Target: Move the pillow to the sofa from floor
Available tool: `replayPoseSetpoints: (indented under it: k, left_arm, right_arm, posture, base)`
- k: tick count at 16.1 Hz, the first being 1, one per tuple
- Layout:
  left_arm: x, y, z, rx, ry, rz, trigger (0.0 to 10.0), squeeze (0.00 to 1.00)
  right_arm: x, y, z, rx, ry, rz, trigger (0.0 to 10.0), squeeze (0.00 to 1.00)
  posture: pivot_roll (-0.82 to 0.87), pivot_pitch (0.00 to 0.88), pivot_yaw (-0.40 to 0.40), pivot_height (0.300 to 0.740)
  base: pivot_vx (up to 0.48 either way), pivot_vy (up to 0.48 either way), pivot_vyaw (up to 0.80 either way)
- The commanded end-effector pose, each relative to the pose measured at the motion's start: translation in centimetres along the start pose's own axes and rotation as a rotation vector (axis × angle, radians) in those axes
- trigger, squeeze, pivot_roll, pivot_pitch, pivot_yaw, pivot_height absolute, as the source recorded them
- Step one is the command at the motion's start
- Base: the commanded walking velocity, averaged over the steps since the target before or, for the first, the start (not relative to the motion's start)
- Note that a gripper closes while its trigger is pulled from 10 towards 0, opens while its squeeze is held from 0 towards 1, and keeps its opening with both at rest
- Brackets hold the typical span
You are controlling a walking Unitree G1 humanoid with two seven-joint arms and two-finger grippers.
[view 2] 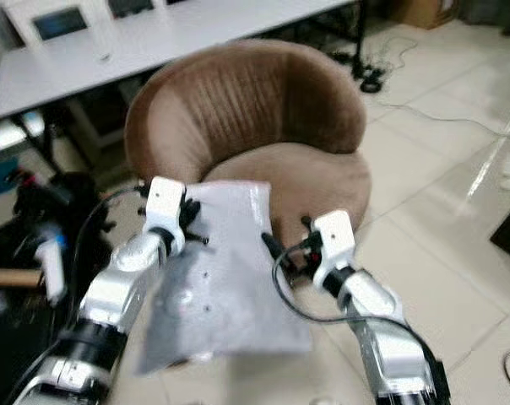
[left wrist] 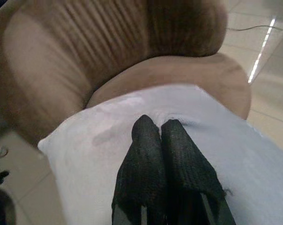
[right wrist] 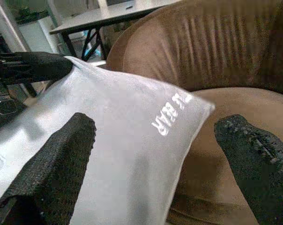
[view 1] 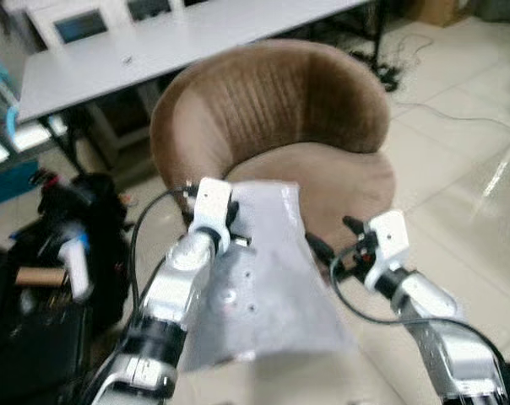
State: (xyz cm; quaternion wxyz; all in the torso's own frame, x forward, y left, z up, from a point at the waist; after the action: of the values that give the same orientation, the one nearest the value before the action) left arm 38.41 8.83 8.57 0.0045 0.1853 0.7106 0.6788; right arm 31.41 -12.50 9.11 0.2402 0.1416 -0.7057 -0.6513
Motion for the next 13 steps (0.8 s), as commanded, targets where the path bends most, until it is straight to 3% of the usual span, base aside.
replayPoseSetpoints:
  k: [1, 13]
  left_arm:
    - [0.06, 1.71, 0.45, 0.007, 0.007, -0.063, 10.0, 0.0]
    - [-0.03, 0.97, 0.37, -0.069, 0.016, -0.029, 10.0, 0.0]
  right_arm:
    - [-0.1, 0.19, 0.61, 0.008, 0.021, -0.008, 10.0, 0.0]
    - [0.16, -0.11, 1.17, 0.014, 0.052, 0.0, 10.0, 0.0]
  posture:
    - [-0.19, 0.0, 0.144, 0.74]
    - [-0.19, 0.0, 0.136, 0.74]
  base:
    - [0.42, 0.0, 0.0]
    - [0.452, 0.04, 0.0]
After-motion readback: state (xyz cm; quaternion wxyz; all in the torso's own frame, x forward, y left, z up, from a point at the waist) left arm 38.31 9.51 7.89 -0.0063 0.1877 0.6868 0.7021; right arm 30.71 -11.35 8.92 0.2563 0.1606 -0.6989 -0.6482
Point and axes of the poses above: a point about 5 cm out from each wrist's last joint towards the gripper, its own x axis pointing back from the gripper into the wrist, its own y axis along the axis of the wrist's last joint, z = x × y, the point moved 6 cm from there along -x, pointing out of the wrist towards the gripper, and after that the axes turned 6 degrees about x, right-handed, at the moved point
